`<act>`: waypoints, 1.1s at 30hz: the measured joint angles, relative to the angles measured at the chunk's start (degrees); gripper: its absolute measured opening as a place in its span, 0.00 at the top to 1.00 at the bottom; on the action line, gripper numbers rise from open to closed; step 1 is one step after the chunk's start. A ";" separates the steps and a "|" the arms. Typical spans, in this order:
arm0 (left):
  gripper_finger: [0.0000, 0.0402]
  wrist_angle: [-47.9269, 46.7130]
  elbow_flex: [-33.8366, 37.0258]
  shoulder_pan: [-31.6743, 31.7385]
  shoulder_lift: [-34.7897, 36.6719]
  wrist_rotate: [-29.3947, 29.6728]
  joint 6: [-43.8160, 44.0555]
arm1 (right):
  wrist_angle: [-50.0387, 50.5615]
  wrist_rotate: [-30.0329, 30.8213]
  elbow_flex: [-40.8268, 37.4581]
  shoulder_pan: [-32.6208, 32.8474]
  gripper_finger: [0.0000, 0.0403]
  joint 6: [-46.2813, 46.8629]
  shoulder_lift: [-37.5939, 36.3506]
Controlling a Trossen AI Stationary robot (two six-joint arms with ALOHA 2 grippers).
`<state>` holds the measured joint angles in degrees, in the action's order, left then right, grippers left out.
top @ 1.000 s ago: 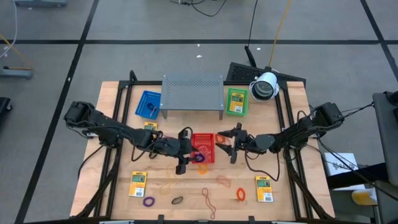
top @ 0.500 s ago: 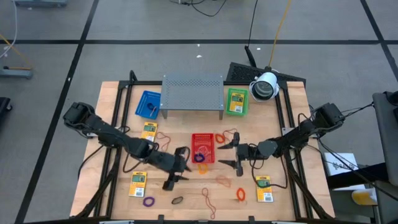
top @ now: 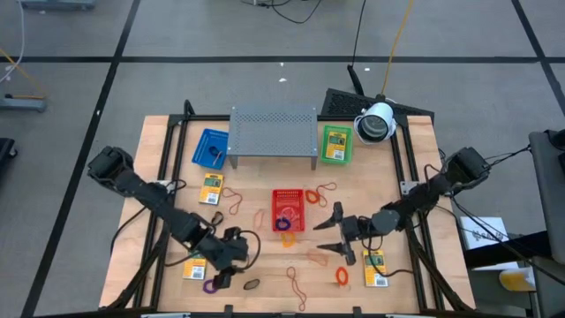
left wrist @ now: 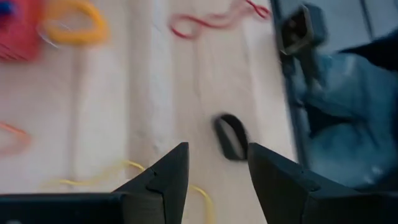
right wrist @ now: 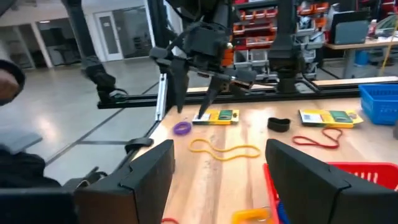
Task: Pick & Place Office Desk Supplies
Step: Put the purple spring keychain into the red basket
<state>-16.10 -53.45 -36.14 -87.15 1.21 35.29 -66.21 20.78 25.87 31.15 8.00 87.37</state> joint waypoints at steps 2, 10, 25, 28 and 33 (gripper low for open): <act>0.58 0.04 0.00 -0.76 0.02 -0.98 1.21 | 0.02 2.03 0.00 0.52 0.39 -0.55 0.00; 0.58 0.04 0.00 -5.30 0.02 -5.96 6.21 | 0.51 3.30 0.02 0.60 0.39 -0.65 0.00; 0.58 -11.36 0.00 -15.67 0.04 1.71 24.89 | 2.88 4.97 0.00 0.45 0.39 0.78 0.00; 0.58 -11.14 0.00 -16.59 -0.58 2.06 26.81 | 2.88 4.95 0.00 0.45 0.39 0.78 0.00; 0.58 -9.93 0.02 -17.31 -4.56 -0.50 27.89 | 2.88 4.97 0.00 0.45 0.39 0.78 0.00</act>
<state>-26.03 -53.43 -53.45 -91.71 0.71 63.19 -63.33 25.75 25.87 31.59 8.78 87.37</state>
